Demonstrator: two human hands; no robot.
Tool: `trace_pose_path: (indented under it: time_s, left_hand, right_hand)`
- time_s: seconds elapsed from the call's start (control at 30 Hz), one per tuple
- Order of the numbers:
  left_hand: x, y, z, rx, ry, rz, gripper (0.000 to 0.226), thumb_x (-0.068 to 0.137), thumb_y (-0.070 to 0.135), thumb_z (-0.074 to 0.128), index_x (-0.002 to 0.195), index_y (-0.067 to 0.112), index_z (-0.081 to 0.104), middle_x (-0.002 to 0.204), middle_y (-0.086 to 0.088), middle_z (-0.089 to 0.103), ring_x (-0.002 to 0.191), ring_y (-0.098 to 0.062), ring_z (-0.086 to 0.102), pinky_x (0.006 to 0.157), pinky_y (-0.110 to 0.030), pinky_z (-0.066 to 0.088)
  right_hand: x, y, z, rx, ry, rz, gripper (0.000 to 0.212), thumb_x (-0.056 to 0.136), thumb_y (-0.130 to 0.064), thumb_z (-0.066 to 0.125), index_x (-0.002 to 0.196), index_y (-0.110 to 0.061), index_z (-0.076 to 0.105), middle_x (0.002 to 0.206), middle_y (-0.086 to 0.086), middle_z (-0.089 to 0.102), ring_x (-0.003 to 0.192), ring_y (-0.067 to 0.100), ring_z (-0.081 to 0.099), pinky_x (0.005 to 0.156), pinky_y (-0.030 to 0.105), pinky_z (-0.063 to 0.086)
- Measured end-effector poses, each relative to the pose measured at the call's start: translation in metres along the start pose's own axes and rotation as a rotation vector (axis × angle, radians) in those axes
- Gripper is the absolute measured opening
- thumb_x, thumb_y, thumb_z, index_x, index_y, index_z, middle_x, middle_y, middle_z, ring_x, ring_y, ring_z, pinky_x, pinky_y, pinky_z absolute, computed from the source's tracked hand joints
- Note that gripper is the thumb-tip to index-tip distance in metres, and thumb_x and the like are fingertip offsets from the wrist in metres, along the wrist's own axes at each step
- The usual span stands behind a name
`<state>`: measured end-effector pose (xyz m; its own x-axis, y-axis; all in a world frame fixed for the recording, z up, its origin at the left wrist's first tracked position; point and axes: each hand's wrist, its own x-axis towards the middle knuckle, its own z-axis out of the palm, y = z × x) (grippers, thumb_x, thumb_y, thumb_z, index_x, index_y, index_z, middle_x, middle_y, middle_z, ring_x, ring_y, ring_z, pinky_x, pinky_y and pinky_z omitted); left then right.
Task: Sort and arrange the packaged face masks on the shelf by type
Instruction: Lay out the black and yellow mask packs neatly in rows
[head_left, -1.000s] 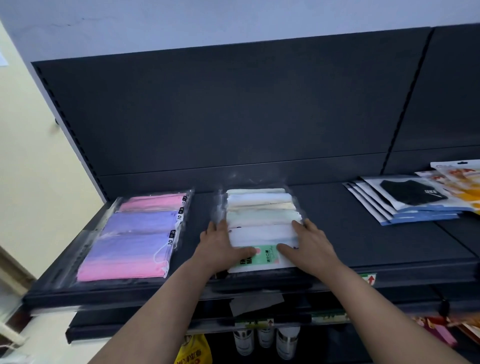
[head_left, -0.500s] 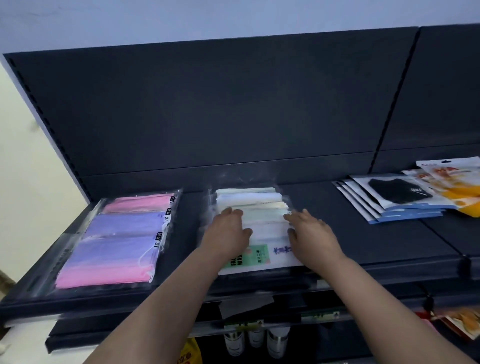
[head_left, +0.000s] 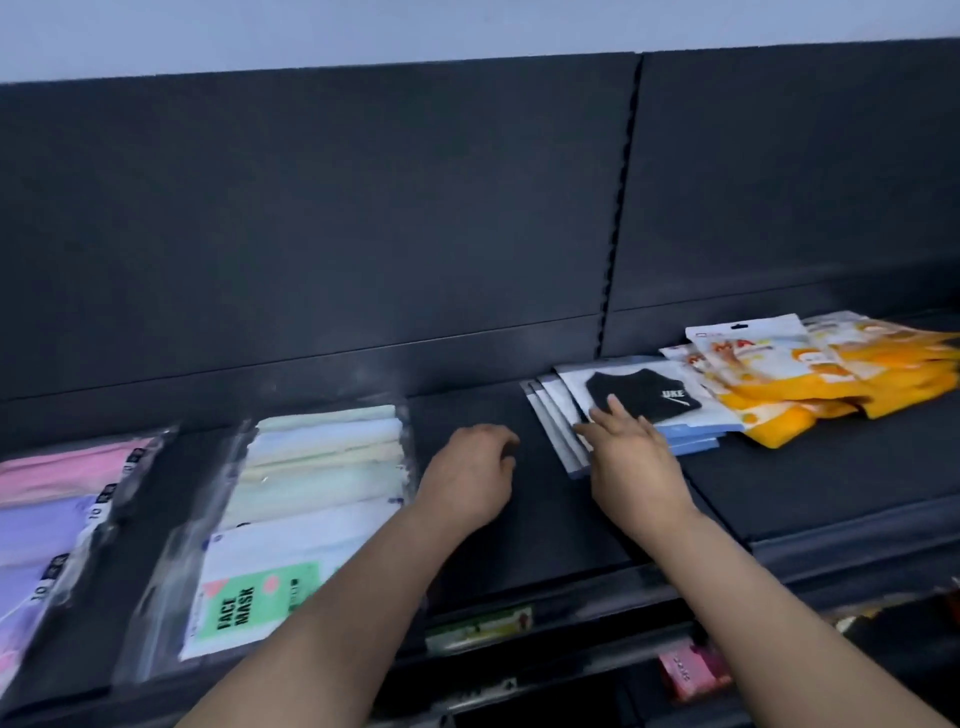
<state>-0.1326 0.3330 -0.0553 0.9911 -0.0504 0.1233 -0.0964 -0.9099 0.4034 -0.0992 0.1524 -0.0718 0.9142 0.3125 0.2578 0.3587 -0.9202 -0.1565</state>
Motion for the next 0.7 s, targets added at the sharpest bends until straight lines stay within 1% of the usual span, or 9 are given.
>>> trace_pose_path:
  time_s: [0.07, 0.17, 0.27, 0.33, 0.4, 0.43, 0.57, 0.6, 0.7]
  left_hand:
    - [0.020, 0.019, 0.014, -0.011, -0.034, 0.004, 0.039, 0.098, 0.019, 0.045, 0.137, 0.018, 0.048, 0.141, -0.002, 0.049, 0.128, -0.019, 0.043, 0.103, -0.030, 0.037]
    - [0.055, 0.044, 0.036, -0.037, -0.064, -0.042, 0.047, 0.101, 0.022, 0.040, 0.147, 0.019, 0.033, 0.151, -0.005, 0.036, 0.136, -0.022, 0.035, 0.108, -0.031, 0.032]
    - [0.083, 0.066, 0.055, -0.099, -0.109, -0.143, 0.053, 0.102, 0.027, 0.036, 0.152, 0.025, 0.019, 0.158, -0.011, 0.020, 0.144, -0.026, 0.023, 0.113, -0.035, 0.028]
    - [0.097, 0.082, 0.070, -0.110, -0.129, -0.189, 0.050, 0.102, 0.027, 0.033, 0.151, 0.027, 0.022, 0.152, -0.013, 0.028, 0.141, -0.030, 0.026, 0.110, -0.037, 0.031]
    - [0.103, 0.090, 0.080, -0.103, -0.119, -0.213, 0.047, 0.102, 0.025, 0.032, 0.149, 0.027, 0.029, 0.142, -0.012, 0.039, 0.135, -0.031, 0.033, 0.107, -0.036, 0.033]
    - [0.106, 0.097, 0.087, -0.105, -0.118, -0.224, 0.047, 0.101, 0.025, 0.032, 0.148, 0.028, 0.031, 0.142, -0.011, 0.040, 0.134, -0.031, 0.032, 0.108, -0.035, 0.032]
    - [0.118, 0.138, 0.104, -0.121, -0.167, -0.233, 0.050, 0.101, 0.027, 0.033, 0.150, 0.027, 0.026, 0.156, -0.008, 0.025, 0.140, -0.031, 0.024, 0.112, -0.035, 0.025]
    - [0.121, 0.146, 0.104, -0.129, -0.154, -0.238, 0.052, 0.100, 0.025, 0.034, 0.151, 0.024, 0.024, 0.158, -0.008, 0.021, 0.142, -0.031, 0.022, 0.113, -0.035, 0.024]
    - [0.127, 0.150, 0.101, -0.153, -0.056, -0.263, 0.055, 0.097, 0.014, 0.040, 0.150, 0.015, 0.022, 0.160, -0.008, 0.014, 0.142, -0.027, 0.026, 0.112, -0.035, 0.029]
  right_hand:
    - [0.013, 0.027, -0.002, 0.001, -0.018, 0.006, 0.045, 0.095, -0.021, 0.045, 0.140, -0.020, 0.041, 0.154, -0.001, 0.029, 0.147, 0.018, 0.007, 0.118, 0.040, 0.011]
    - [0.033, 0.061, -0.005, -0.011, -0.127, -0.002, 0.058, 0.096, -0.049, 0.037, 0.147, -0.025, 0.026, 0.158, 0.003, 0.017, 0.147, 0.026, -0.001, 0.117, 0.046, 0.008]
    - [0.042, 0.086, -0.001, 0.025, -0.265, 0.021, 0.066, 0.092, -0.062, 0.031, 0.149, -0.033, 0.018, 0.160, 0.005, 0.008, 0.146, 0.034, -0.002, 0.117, 0.051, 0.007]
    - [0.046, 0.103, 0.001, 0.020, -0.283, 0.004, 0.063, 0.091, -0.062, 0.030, 0.147, -0.034, 0.022, 0.159, 0.005, 0.012, 0.145, 0.036, 0.003, 0.115, 0.053, 0.010]
    - [0.048, 0.111, -0.002, -0.004, -0.270, 0.001, 0.058, 0.091, -0.057, 0.033, 0.143, -0.031, 0.030, 0.157, 0.005, 0.018, 0.144, 0.038, 0.007, 0.113, 0.055, 0.012]
    - [0.050, 0.119, -0.005, -0.012, -0.280, 0.022, 0.057, 0.089, -0.055, 0.035, 0.141, -0.029, 0.033, 0.156, 0.005, 0.021, 0.144, 0.038, 0.008, 0.112, 0.055, 0.013]
    - [0.060, 0.161, -0.014, -0.045, -0.288, 0.128, 0.057, 0.086, -0.054, 0.038, 0.134, -0.023, 0.040, 0.150, 0.006, 0.032, 0.142, 0.039, 0.013, 0.110, 0.056, 0.018]
    - [0.061, 0.168, -0.015, -0.043, -0.280, 0.149, 0.062, 0.084, -0.061, 0.036, 0.132, -0.021, 0.042, 0.148, 0.006, 0.036, 0.141, 0.039, 0.015, 0.109, 0.057, 0.019]
    - [0.061, 0.174, -0.016, -0.029, -0.250, 0.166, 0.100, 0.066, -0.089, 0.030, 0.132, -0.014, 0.042, 0.145, 0.010, 0.038, 0.140, 0.039, 0.014, 0.109, 0.061, 0.016]
